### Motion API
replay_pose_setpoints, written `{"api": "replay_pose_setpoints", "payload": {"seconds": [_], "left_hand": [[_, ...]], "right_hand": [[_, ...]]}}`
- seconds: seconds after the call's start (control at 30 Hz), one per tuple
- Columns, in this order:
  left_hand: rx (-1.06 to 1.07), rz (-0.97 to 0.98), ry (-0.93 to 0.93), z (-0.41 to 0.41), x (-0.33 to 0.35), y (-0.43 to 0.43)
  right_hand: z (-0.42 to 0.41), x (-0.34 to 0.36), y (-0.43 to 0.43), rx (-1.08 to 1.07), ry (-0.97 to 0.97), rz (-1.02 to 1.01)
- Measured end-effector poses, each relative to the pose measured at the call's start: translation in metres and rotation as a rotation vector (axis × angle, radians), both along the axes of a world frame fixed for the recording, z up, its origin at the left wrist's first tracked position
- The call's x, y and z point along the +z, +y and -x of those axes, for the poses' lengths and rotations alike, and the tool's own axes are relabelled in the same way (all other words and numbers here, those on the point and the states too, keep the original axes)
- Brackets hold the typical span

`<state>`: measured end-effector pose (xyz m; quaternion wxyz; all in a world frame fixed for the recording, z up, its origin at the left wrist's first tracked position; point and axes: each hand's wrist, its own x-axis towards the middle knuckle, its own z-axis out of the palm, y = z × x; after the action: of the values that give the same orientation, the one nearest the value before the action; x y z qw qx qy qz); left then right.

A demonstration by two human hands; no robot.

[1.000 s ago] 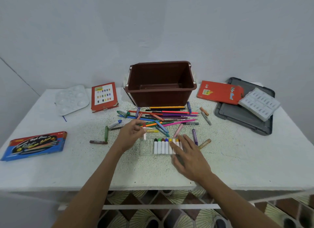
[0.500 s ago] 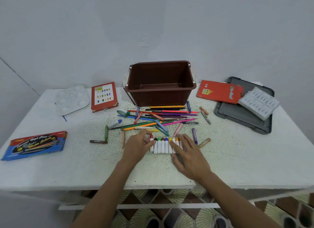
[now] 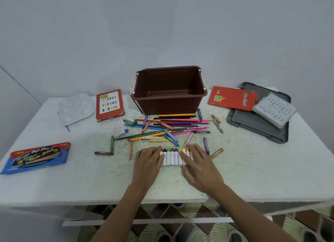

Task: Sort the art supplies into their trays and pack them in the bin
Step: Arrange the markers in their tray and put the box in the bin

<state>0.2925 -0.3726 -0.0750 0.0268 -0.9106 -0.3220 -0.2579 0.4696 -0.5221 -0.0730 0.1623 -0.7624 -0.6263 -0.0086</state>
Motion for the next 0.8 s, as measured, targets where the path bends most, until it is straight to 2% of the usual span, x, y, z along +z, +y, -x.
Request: {"api": "replay_pose_setpoints", "payload": {"seconds": [0.3, 0.53, 0.67, 0.8], "left_hand": [[0.005, -0.016, 0.017, 0.002, -0.005, -0.002], [-0.017, 0.146, 0.040, 0.003, -0.002, 0.001], [-0.024, 0.270, -0.146, 0.004, 0.008, 0.007], [0.113, 0.273, -0.250, 0.010, 0.022, 0.036]], "right_hand": [[0.000, 0.001, 0.000, 0.005, -0.014, -0.012], [-0.001, 0.001, 0.000, 0.011, 0.003, -0.020], [-0.001, 0.002, 0.000, 0.017, 0.009, -0.031], [-0.002, 0.000, -0.001, 0.023, 0.020, -0.043]]}}
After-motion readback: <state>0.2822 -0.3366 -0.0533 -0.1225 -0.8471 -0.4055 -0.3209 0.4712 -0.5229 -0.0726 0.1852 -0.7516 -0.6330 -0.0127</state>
